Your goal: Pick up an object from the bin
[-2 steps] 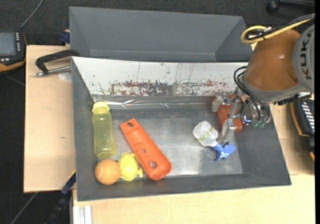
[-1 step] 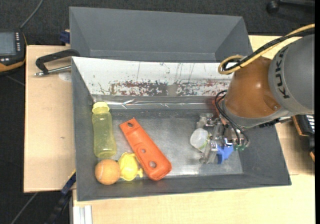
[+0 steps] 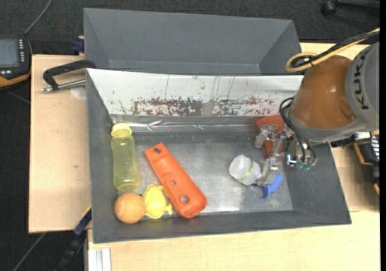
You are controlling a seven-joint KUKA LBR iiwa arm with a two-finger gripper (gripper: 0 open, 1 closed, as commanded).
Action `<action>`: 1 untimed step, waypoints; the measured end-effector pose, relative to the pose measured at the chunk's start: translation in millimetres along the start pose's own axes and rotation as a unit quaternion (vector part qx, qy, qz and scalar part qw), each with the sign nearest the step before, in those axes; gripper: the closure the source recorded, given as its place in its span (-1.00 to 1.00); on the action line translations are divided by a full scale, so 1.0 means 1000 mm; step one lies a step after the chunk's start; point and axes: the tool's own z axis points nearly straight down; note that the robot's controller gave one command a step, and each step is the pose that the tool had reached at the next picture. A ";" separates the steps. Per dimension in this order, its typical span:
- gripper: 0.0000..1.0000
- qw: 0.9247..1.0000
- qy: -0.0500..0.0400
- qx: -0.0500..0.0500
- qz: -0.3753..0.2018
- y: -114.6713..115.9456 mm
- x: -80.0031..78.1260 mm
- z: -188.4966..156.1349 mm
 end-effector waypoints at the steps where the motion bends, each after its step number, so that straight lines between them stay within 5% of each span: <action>1: -1.00 0.994 0.004 0.000 0.112 -0.009 0.014 0.032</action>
Offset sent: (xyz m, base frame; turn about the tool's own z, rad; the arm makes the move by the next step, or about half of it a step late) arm -0.0157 0.0076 -0.0328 0.1188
